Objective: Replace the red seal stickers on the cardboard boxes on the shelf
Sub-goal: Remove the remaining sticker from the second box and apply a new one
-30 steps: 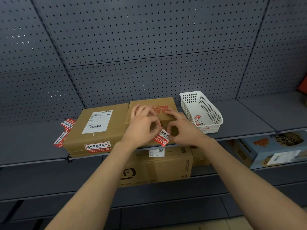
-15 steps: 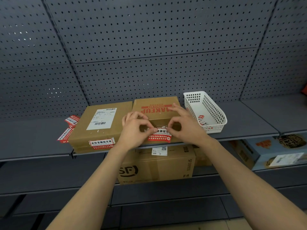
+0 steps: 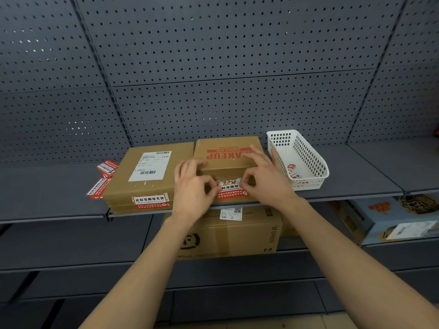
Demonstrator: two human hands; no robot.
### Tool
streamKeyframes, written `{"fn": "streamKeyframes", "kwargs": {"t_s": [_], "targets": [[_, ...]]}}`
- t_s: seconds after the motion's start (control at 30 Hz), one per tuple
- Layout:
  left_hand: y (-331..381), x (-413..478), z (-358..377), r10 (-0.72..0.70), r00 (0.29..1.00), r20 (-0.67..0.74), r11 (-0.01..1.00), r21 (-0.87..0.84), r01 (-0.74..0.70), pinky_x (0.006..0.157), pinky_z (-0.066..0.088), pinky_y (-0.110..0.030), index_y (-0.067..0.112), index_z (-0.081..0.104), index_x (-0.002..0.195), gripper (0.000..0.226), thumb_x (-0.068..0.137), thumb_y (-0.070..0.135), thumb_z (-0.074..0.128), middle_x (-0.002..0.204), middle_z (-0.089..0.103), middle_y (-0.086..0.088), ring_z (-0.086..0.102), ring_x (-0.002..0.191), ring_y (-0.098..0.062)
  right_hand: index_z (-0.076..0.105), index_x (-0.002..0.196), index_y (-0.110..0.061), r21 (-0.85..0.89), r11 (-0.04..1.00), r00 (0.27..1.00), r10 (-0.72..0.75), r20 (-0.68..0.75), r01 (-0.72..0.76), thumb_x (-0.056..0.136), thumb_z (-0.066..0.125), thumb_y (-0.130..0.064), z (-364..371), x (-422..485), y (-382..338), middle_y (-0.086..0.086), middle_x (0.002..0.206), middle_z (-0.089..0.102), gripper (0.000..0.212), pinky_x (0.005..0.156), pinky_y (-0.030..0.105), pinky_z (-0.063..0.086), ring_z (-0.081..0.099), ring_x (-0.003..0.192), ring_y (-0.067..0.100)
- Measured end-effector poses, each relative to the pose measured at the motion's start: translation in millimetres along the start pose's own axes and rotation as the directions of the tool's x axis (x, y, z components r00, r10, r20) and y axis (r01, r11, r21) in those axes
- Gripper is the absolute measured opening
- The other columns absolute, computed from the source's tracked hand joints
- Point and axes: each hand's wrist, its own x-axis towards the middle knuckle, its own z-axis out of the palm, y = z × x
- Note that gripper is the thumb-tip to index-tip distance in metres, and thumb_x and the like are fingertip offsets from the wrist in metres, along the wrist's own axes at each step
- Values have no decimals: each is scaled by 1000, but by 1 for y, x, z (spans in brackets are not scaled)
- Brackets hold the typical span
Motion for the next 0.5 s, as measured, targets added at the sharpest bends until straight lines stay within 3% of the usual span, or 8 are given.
{"fn": "streamKeyframes", "kwargs": {"t_s": [0.07, 0.2, 0.5], "targets": [[2, 1, 2, -32, 999, 13, 999, 4, 32, 130, 22, -53, 32, 81, 83, 14, 86, 45, 86, 143, 58, 3, 49, 141, -22, 78, 83, -31, -23, 999, 999, 31, -12, -31, 94, 77, -42, 4, 2, -4, -4, 172, 34, 16, 130, 56, -18, 1, 164, 10], [4, 6, 3, -63, 998, 8, 997, 34, 63, 124, 28, -47, 29, 83, 83, 12, 85, 39, 87, 140, 59, 5, 51, 133, -19, 82, 86, -26, -103, 994, 998, 22, -51, -27, 93, 77, -39, 22, 5, -5, 2, 167, 43, 16, 131, 63, -2, 15, 165, 18], [5, 13, 11, -113, 993, -25, 992, 45, 114, 110, 40, -47, 28, 83, 75, 12, 80, 36, 90, 131, 58, 7, 48, 126, -19, 84, 88, -22, -116, 990, 990, 61, -126, -76, 91, 78, -36, 36, 11, -5, 2, 160, 51, 15, 131, 62, 10, 33, 158, 21]]}}
